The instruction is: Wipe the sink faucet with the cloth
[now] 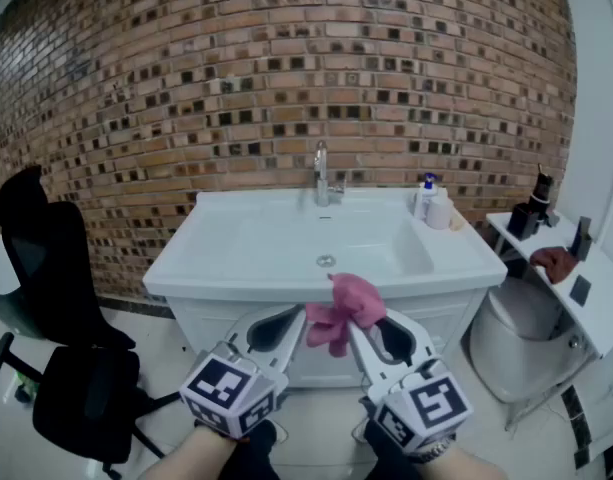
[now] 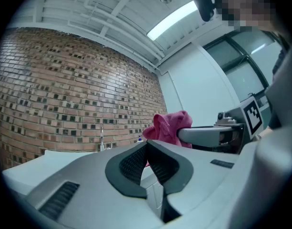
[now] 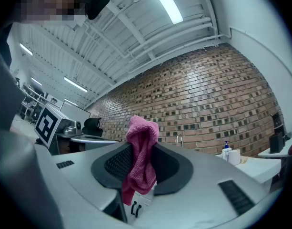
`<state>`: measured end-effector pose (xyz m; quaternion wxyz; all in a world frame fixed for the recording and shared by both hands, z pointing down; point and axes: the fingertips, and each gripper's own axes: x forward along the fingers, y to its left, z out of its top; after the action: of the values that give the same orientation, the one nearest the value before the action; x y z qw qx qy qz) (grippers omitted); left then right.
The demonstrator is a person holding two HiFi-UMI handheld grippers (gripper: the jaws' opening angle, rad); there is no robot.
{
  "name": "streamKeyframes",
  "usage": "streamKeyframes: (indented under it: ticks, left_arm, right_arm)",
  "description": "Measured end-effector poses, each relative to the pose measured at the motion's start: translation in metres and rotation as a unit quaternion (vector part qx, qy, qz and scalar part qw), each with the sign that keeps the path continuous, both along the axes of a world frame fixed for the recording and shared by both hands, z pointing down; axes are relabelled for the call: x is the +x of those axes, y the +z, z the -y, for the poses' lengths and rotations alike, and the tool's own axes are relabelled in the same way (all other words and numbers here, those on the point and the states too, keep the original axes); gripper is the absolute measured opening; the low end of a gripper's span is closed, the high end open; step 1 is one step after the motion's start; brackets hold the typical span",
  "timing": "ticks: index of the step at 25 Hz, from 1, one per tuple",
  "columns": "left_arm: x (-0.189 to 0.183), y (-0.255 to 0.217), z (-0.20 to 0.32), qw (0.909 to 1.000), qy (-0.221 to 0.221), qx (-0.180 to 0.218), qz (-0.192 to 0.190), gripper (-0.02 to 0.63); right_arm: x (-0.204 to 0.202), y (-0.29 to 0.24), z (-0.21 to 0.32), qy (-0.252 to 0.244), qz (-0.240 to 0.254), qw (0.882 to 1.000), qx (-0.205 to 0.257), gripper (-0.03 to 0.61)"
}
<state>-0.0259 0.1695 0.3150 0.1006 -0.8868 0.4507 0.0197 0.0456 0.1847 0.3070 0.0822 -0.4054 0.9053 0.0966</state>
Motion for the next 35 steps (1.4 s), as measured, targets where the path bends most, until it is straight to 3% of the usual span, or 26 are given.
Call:
streamKeyframes:
  ticks: [35]
  left_arm:
    - [-0.044,-0.045,0.219,0.9993,-0.029,0.020,0.013,0.000]
  right_arm:
    - [-0.038,-0.061,0.229,-0.001,-0.018,0.999,0.045,0.123]
